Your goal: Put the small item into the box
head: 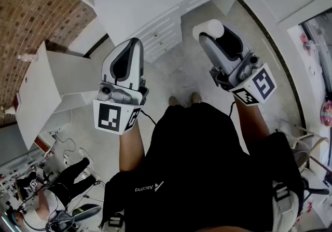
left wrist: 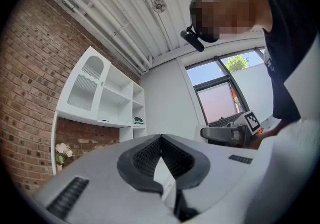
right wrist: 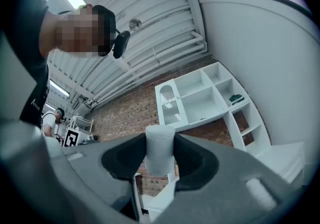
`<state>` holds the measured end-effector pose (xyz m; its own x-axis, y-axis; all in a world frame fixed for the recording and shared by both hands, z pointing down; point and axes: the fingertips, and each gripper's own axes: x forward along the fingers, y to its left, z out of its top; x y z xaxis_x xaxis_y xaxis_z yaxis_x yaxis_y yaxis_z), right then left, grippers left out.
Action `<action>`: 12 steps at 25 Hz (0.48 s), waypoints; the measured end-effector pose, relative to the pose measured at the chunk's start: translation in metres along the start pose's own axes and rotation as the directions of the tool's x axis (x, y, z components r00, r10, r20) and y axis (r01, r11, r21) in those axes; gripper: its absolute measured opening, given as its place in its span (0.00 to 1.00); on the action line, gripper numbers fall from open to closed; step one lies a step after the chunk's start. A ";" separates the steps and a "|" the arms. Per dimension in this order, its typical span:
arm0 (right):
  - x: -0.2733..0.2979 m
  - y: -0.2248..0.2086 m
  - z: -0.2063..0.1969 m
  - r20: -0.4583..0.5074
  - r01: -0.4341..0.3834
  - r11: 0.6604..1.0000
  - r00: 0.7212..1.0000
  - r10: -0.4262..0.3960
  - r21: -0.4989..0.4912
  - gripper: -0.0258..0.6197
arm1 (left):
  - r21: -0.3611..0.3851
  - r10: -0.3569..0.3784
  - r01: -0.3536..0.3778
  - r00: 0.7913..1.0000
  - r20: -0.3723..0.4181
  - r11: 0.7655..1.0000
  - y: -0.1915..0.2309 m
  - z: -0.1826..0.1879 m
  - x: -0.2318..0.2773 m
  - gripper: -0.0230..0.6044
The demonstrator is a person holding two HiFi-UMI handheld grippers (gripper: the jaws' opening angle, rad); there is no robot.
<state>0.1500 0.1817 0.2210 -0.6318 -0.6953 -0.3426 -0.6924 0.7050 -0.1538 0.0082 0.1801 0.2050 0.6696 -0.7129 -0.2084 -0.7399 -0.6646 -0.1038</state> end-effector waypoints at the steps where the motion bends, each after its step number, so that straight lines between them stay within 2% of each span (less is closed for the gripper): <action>1: 0.000 -0.001 0.000 0.001 -0.002 1.000 1.000 0.002 0.004 0.30 | 0.001 0.001 -0.001 1.000 0.000 1.000 0.000 0.000 0.001 0.03; 12: -0.004 -0.032 0.006 0.003 -0.042 0.998 0.999 0.042 0.041 0.30 | 0.018 0.037 -0.036 0.999 -0.019 0.999 -0.008 -0.010 0.032 0.03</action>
<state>0.1766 0.1623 0.2219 -0.6597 -0.6644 -0.3513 -0.6502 0.7390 -0.1767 0.0359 0.1601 0.2087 0.6430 -0.7411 -0.1932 -0.7650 -0.6339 -0.1140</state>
